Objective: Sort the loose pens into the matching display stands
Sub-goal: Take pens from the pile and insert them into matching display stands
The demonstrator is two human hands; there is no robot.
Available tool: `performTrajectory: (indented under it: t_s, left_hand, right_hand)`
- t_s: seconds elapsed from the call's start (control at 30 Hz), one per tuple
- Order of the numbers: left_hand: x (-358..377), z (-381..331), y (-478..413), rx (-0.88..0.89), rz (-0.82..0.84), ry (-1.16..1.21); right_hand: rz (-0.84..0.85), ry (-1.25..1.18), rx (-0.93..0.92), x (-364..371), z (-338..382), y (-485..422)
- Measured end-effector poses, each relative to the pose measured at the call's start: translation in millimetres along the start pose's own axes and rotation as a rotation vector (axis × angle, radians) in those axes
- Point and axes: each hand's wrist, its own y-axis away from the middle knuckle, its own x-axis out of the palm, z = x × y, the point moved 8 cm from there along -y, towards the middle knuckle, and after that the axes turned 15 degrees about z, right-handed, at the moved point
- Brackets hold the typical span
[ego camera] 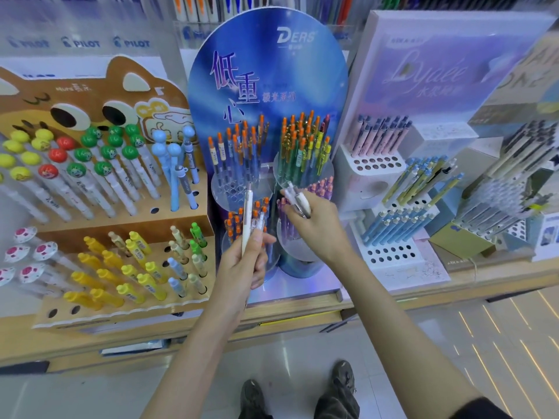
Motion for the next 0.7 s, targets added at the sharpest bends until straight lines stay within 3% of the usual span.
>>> performTrajectory:
  t_s: [0.23, 0.7]
  left_hand:
    - [-5.7, -3.1, 0.4, 0.008, -0.023, -0.006]
    - [-5.7, -7.9, 2.2, 0.015, 0.034, -0.041]
  right_hand:
    - [0.032, 0.218, -0.103, -0.1, 7.0, -7.5]
    - [-0.009, 0.014, -0.012, -3.0, -5.4, 7.1]
